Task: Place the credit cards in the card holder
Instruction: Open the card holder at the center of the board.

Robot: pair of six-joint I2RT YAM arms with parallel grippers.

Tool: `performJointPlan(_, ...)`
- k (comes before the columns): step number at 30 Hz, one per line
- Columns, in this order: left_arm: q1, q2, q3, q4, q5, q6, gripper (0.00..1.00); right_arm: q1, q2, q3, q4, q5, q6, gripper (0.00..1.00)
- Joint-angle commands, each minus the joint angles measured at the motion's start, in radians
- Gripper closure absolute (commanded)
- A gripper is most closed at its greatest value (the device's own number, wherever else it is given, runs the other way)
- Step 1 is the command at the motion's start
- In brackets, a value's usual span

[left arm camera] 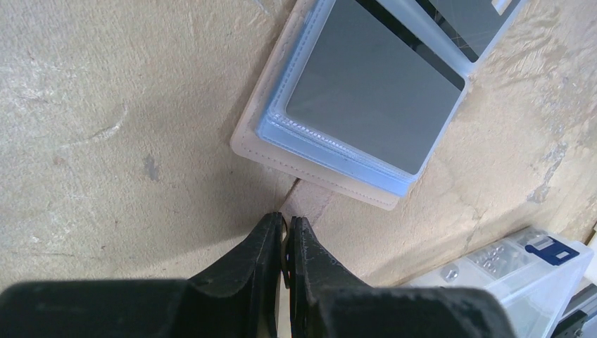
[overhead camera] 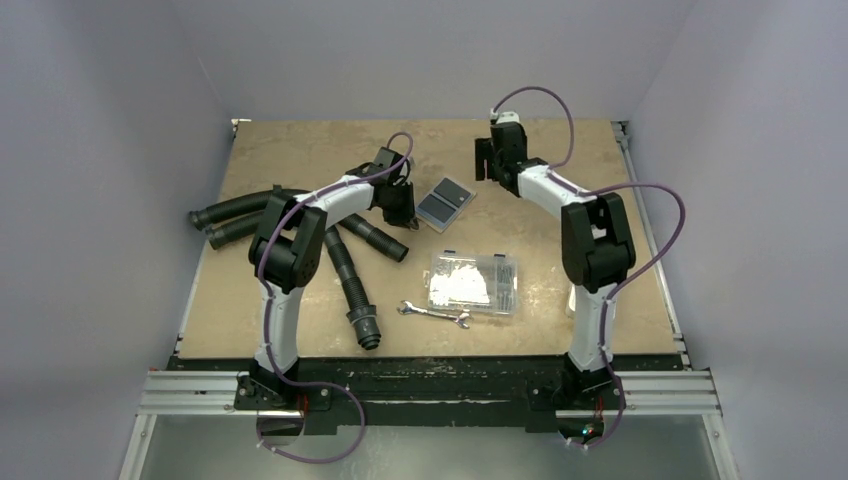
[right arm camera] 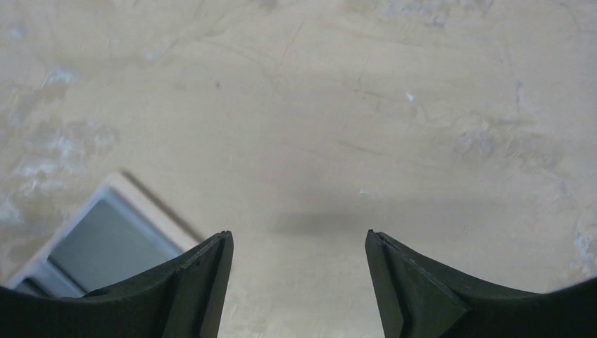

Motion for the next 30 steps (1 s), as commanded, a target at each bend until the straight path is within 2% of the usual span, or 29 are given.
performJointPlan(1,0.005,0.004,0.023,-0.039,-0.002,0.022,1.0,0.064,-0.166,-0.072,-0.021,-0.112,-0.057,0.23)
performJointPlan(4,0.005,0.006,0.024,-0.039,0.003,0.02,1.0,0.134,-0.26,-0.203,0.096,-0.27,-0.173,0.21)
performJointPlan(7,0.005,0.006,0.023,-0.039,0.01,0.017,1.0,0.177,-0.23,-0.207,0.095,-0.332,-0.259,0.2)
performJointPlan(16,0.005,-0.002,0.02,-0.038,-0.004,0.022,1.0,0.245,-0.118,-0.133,-0.013,-0.216,-0.377,0.2)
performJointPlan(30,0.005,-0.003,0.019,-0.037,0.004,0.02,1.0,0.25,-0.047,-0.127,-0.038,-0.202,-0.376,0.19)
